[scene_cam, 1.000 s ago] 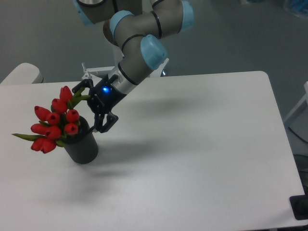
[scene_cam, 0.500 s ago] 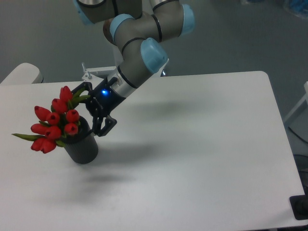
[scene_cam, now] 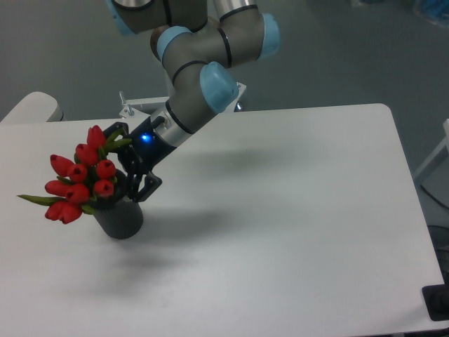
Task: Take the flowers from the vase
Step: 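Close the gripper on the tulip stems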
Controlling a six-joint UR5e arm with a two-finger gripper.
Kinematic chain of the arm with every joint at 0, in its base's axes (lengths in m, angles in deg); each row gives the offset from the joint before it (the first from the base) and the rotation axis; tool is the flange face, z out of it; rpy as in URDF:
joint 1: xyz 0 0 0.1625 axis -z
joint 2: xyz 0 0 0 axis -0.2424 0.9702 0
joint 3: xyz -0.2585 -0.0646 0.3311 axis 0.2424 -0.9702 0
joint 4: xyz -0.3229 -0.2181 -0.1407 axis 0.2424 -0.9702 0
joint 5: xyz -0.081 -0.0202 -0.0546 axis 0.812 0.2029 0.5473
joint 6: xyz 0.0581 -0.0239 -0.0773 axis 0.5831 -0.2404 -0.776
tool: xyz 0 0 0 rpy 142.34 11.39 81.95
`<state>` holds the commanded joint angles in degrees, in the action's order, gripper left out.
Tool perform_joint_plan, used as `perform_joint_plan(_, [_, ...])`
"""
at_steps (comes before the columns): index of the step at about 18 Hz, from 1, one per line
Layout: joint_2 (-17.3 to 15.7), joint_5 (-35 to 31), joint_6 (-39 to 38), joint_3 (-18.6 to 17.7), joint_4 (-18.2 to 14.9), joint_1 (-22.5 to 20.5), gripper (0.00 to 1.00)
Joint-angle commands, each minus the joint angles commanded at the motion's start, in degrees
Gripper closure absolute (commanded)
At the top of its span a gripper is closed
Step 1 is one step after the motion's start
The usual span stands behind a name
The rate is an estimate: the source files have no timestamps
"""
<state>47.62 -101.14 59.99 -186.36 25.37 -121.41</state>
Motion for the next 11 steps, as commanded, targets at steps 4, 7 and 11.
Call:
perform_joint_plan(4, [0.17,0.35,0.0,0.09,0.0,0.26,0.0])
perform_joint_plan(7, [0.18,0.44,-0.17,0.09,0.79,0.26,0.06])
perform_joint_plan(11, [0.18,0.53,0.0,0.53,1.05,0.0,0.43])
